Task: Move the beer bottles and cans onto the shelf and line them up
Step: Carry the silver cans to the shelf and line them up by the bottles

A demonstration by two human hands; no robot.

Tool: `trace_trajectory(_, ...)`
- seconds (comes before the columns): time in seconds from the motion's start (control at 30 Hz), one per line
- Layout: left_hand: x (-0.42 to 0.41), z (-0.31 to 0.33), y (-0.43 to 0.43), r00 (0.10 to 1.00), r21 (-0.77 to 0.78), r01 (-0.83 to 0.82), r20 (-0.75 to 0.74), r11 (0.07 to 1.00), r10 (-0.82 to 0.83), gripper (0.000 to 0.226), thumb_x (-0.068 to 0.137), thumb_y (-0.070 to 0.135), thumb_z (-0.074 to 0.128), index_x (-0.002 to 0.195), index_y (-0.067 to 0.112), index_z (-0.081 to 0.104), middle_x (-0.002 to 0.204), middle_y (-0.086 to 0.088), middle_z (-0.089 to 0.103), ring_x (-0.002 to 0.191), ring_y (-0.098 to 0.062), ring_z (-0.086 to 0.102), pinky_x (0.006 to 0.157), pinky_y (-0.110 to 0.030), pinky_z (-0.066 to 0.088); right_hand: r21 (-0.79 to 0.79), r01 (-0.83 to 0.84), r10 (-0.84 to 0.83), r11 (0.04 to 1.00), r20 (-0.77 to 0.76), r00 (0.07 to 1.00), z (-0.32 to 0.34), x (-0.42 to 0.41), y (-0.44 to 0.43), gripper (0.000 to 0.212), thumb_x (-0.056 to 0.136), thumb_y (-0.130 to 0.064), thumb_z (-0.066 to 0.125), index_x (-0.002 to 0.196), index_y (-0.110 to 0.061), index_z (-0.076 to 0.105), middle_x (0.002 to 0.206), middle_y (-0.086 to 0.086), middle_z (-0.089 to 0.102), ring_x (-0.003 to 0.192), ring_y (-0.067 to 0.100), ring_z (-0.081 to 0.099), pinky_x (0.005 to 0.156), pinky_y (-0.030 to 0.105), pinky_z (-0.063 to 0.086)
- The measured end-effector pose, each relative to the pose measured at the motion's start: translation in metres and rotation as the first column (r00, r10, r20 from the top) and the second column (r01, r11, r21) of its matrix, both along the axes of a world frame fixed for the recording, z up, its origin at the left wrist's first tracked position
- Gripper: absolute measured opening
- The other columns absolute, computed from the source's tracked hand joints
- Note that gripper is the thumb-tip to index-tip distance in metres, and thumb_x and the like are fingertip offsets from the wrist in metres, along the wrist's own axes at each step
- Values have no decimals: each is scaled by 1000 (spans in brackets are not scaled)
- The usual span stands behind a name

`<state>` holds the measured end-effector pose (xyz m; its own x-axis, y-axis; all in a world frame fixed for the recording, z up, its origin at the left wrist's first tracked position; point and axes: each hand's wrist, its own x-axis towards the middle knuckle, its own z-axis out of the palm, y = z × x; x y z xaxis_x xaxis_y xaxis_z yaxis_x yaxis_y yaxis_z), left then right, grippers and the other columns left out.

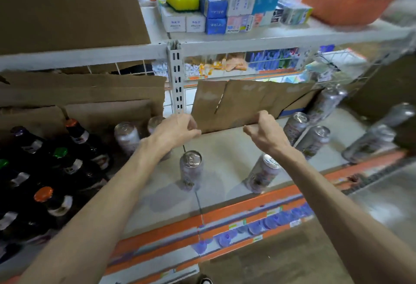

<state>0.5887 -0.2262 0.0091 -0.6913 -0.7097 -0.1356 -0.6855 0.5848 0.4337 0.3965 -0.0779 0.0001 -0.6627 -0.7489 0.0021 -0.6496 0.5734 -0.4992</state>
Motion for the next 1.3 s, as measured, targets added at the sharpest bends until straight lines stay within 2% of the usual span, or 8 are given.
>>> trace_trajectory(0.17, -6, -9, 33, 999, -18, 41, -1, 999, -41, 26, 91, 41, 63, 107, 21, 68, 107, 3, 67, 99, -17, 59, 84, -32, 46, 47, 46, -44, 998, -26, 999, -9, 0, 35, 49, 92, -36, 62, 124, -2, 47, 128, 19, 53, 119, 36, 51, 95, 41, 43)
trace_trajectory(0.3, 0, -8, 62, 1000, -37, -1, -27, 999, 0, 31, 89, 38, 62, 115, 22, 66, 120, -1, 67, 112, -22, 60, 92, -35, 48, 24, 33, -32, 999, -13, 999, -12, 3, 61, 47, 91, -35, 61, 123, -2, 49, 128, 20, 54, 118, 35, 52, 95, 40, 43)
trace_trajectory(0.43, 5, -3, 105, 994, -79, -69, -92, 995, 62, 32, 90, 33, 61, 119, 20, 64, 121, -4, 64, 113, -26, 60, 94, -42, 49, 14, -32, 33, 999, -13, 999, -10, 22, 85, 46, 93, -33, 60, 124, -2, 49, 130, 19, 54, 121, 35, 51, 97, 41, 42)
trace_trajectory(0.67, 33, -27, 210, 941, -139, -261, -259, 955, 219, 32, 89, 25, 66, 119, 14, 63, 121, -8, 63, 115, -27, 58, 98, -37, 45, -60, -157, 157, 986, -8, 988, -32, 61, 155, 26, 90, -20, 59, 107, 0, 53, 110, 21, 57, 103, 37, 57, 77, 35, 41)
trace_trajectory(0.8, 66, -46, 272, 931, -48, -330, -185, 943, 316, 39, 86, 25, 70, 121, 10, 62, 121, -12, 64, 113, -30, 60, 96, -41, 47, -12, -196, 196, 981, 111, 974, -51, 89, 208, 31, 90, -21, 59, 110, 0, 48, 111, 22, 57, 100, 39, 58, 75, 38, 43)
trace_trajectory(0.87, 83, -48, 292, 925, -58, -356, -164, 933, 343, 43, 87, 27, 70, 124, 8, 60, 125, -12, 64, 117, -30, 59, 99, -40, 45, -3, -187, 186, 982, 141, 972, -56, 98, 229, 30, 90, -22, 58, 108, -2, 46, 100, 19, 58, 86, 36, 58, 67, 36, 39)
trace_trajectory(1.0, 109, -48, 314, 922, -48, -372, -134, 927, 363, 50, 90, 25, 68, 134, 6, 52, 134, -13, 58, 124, -28, 54, 104, -39, 41, -5, -149, 149, 989, 125, 981, -56, 108, 254, 31, 89, -21, 56, 111, -3, 45, 92, 12, 42, 80, 25, 39, 64, 35, 35)
trace_trajectory(1.3, 127, -42, 336, 919, -34, -359, -189, 933, 347, 54, 93, 26, 66, 139, 7, 47, 138, -11, 54, 125, -24, 53, 103, -36, 42, -18, -127, 128, 992, 62, 990, -44, 137, 283, 36, 94, -24, 58, 118, -1, 45, 117, 20, 53, 101, 36, 55, 72, 36, 40)
